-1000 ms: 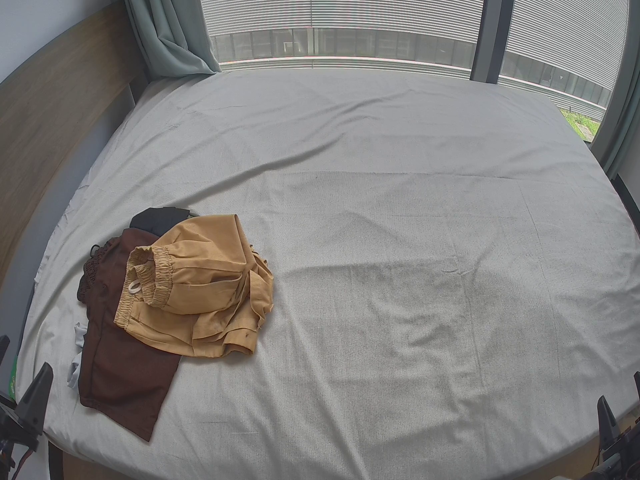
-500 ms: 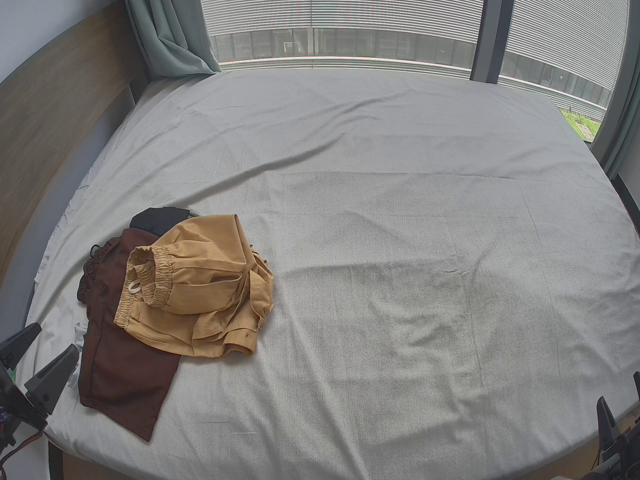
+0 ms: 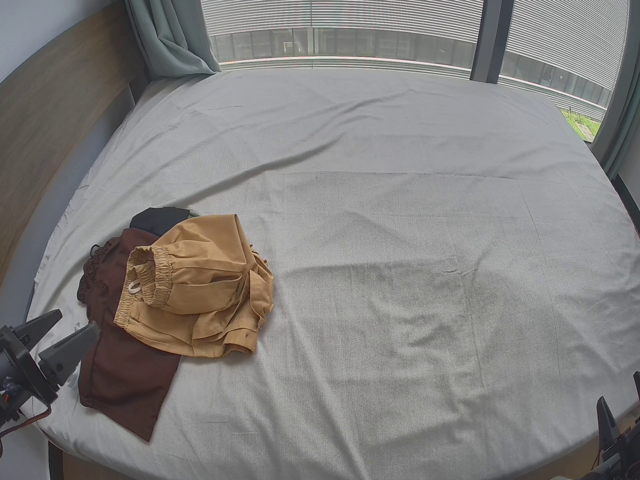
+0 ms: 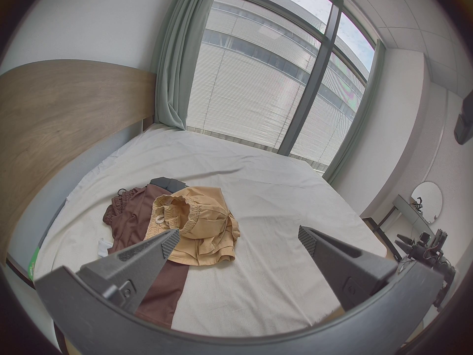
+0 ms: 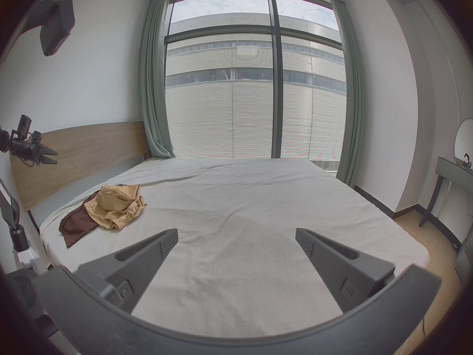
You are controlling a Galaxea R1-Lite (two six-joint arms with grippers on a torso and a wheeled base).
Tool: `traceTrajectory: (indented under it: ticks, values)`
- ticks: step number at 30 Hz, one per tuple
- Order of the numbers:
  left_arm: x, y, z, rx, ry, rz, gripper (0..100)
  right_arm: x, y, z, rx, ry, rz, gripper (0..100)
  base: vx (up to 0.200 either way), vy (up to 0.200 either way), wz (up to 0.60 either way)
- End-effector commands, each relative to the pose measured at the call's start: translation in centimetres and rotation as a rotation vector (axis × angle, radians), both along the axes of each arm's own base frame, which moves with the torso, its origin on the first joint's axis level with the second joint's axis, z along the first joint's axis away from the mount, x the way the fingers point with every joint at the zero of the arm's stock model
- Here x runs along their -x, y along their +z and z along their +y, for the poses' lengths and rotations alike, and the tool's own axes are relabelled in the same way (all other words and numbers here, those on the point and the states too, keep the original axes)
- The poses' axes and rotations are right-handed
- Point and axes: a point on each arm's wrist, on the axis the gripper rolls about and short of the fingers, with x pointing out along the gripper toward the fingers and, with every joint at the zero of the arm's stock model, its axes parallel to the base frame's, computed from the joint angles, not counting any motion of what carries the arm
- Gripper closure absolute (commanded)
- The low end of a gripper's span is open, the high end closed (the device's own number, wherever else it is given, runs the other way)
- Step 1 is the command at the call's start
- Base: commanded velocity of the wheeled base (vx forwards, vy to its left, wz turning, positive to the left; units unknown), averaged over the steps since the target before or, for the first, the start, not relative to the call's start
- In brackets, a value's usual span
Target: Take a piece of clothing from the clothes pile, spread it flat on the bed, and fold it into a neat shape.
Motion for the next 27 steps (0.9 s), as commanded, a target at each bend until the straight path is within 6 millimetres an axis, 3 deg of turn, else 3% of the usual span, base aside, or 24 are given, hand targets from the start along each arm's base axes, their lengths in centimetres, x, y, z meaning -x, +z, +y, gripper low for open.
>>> traceTrajectory:
  ticks: [1, 7, 27]
  values:
    - [-1.4, 0.0, 0.0, 0.006, 0.006, 0.043, 0, 0.0, -0.5, 0.0, 0.001, 0.0, 0.004, 0, 0.0, 0.0, 0.0]
    - [-3.8, -0.1, 0.6, 0.021, 0.007, 0.07, 0, 0.0, -0.5, 0.0, 0.001, 0.0, 0.004, 0, 0.0, 0.0, 0.0]
    - [-8.9, -1.3, 1.5, 0.026, -0.017, 0.131, 0, 0.0, -0.5, 0.0, -0.001, 0.0, 0.004, 0, 0.0, 0.0, 0.0]
